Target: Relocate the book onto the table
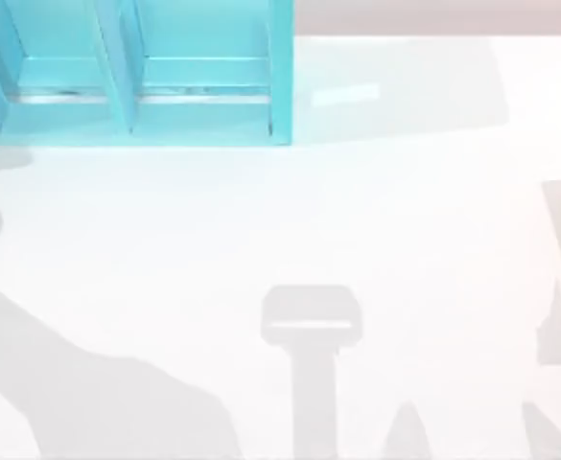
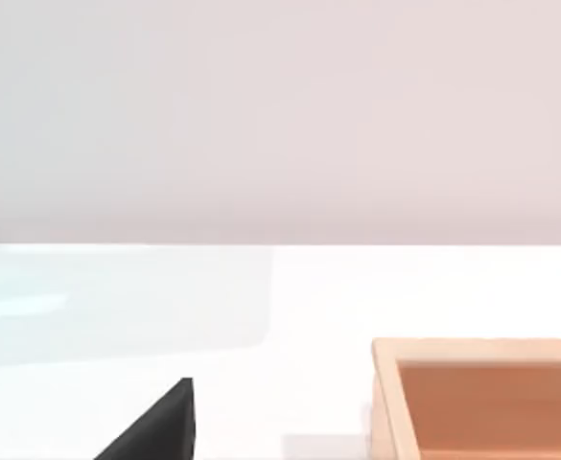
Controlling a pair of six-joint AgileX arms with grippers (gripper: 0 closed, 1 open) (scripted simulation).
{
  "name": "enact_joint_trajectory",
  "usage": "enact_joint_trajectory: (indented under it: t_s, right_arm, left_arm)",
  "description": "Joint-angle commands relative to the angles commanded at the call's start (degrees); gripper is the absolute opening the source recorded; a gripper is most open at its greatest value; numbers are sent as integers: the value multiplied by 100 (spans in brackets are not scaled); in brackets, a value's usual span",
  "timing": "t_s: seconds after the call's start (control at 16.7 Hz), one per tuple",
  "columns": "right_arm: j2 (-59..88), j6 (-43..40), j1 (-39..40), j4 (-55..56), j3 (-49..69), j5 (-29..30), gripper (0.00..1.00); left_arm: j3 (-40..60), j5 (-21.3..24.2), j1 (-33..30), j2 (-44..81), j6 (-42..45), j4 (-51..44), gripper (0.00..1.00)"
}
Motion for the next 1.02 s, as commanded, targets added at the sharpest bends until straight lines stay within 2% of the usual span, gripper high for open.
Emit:
enact_joint_trajectory:
  t_s: [0.54,0.72,1.02]
  right_arm:
    - [0,0,0,0,0,0,100]
    - [0,0,0,0,0,0,100]
    - [0,0,0,0,0,0,100]
  left_arm:
    - [-116,68,72,-219,9,-129,0]
    - [-495,299,291,-975,23,-579,0]
    - [-1480,859,857,-3169,105,-1741,0]
